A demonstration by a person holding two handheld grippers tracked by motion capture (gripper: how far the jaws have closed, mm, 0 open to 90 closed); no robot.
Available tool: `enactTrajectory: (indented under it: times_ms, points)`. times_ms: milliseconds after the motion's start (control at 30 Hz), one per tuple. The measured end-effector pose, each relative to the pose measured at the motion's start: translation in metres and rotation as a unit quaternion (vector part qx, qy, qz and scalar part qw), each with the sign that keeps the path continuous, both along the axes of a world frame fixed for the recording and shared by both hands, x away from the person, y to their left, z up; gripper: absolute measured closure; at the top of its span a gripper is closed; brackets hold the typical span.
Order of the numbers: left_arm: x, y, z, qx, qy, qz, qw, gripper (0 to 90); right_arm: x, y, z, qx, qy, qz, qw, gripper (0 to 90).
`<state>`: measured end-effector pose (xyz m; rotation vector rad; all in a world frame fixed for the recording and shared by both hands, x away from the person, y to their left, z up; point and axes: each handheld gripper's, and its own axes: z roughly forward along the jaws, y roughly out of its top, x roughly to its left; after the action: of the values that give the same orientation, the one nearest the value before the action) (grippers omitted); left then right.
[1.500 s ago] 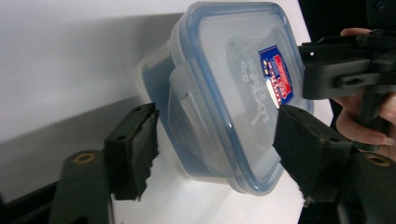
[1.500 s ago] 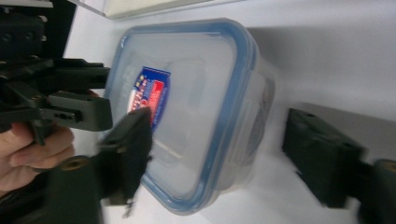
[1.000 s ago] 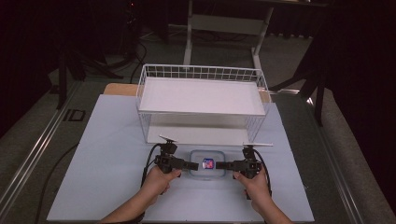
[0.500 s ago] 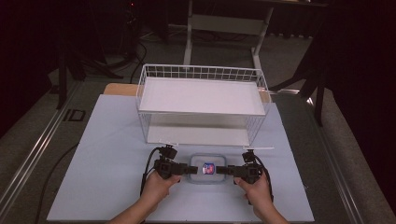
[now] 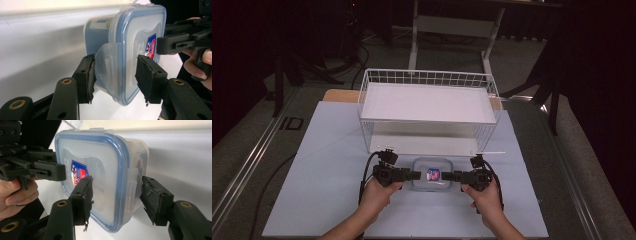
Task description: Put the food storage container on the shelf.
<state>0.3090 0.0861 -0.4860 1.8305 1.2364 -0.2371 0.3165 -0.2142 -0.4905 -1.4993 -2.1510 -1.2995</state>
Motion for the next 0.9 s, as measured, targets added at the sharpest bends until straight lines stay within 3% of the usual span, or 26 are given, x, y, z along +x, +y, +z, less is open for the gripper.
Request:
enactTrajectory:
  times_ms: [100, 200, 500, 600, 900]
  points:
    - [0.003, 0.005, 0.004, -0.007, -0.019, 0.011, 0.9997, 51.7, 0.008, 0.006, 0.009, -0.003, -0.028, 0.0, 0.9996, 44.4]
    - [0.007, 0.008, 0.004, -0.01, -0.02, 0.018, 0.9996, 51.7, 0.015, 0.01, 0.013, -0.008, -0.04, 0.006, 0.9991, 44.3]
    - [0.038, 0.017, 0.002, -0.011, -0.037, 0.038, 0.9985, 51.3, 0.042, 0.021, 0.006, 0.002, -0.047, -0.015, 0.9988, 44.1]
    - [0.046, 0.015, -0.005, -0.013, -0.034, 0.044, 0.9984, 51.0, 0.051, 0.024, 0.005, -0.009, -0.051, -0.023, 0.9984, 43.2]
    - [0.065, 0.015, -0.02, -0.02, -0.029, 0.055, 0.9978, 50.4, 0.067, 0.026, -0.007, -0.008, -0.046, -0.046, 0.9979, 42.9]
